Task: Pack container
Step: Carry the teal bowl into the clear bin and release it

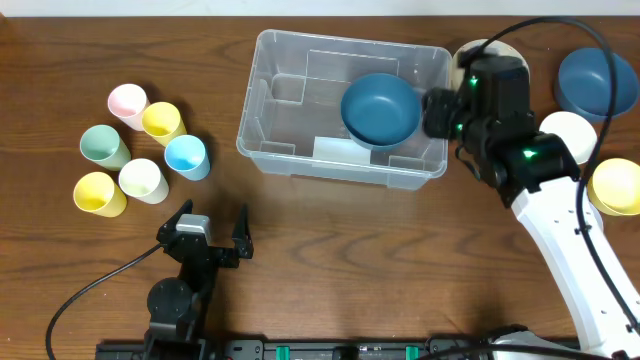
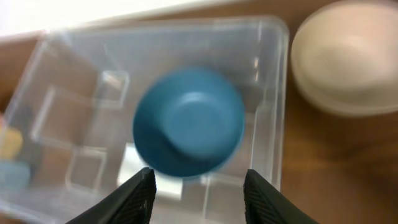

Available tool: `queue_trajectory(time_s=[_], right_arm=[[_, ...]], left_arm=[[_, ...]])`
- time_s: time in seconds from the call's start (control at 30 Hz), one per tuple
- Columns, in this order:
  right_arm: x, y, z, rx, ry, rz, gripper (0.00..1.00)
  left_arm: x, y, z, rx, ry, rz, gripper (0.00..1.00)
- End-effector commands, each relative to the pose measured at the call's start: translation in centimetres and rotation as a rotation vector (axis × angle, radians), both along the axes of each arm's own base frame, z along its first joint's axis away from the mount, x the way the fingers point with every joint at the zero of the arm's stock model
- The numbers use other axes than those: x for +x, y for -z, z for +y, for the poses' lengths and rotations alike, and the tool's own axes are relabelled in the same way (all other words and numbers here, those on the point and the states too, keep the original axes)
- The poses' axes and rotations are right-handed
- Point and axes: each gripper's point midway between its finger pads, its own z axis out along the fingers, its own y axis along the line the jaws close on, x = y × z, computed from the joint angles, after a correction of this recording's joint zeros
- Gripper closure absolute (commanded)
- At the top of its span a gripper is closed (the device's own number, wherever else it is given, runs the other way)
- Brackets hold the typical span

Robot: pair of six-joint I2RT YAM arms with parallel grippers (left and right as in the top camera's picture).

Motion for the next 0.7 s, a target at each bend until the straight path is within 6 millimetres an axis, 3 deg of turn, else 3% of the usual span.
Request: queue_trajectory(time_s=[0.0,0.1,0.27,0.43,0.67], right_arm=[[-1.1,1.1,2.0,-0.001,-0.126,0.044,0.53],[-1.9,1.4,4.1,0.008,-0.252,0.054,0.52],[-2.6,1.7,5.4,-0.006,-0.317,0.056,0.52],[-3.9,1.8,8.4,-0.01,-0.471,0.044,0.52],[-2.2,3.1,14.4,0.009,-0.577,-0.043,0.5]], left_arm=[[-0.1,1.5,-0.1,0.011,0.008,0.044,0.02],[-0.1,1.5,-0.1,0.011,0.008,0.044,0.02],[-0.1,1.5,-0.1,0.011,0.008,0.044,0.02],[-0.1,1.5,-0.1,0.011,0.008,0.044,0.02],[-0.1,1.5,-0.1,0.011,0.008,0.044,0.02]])
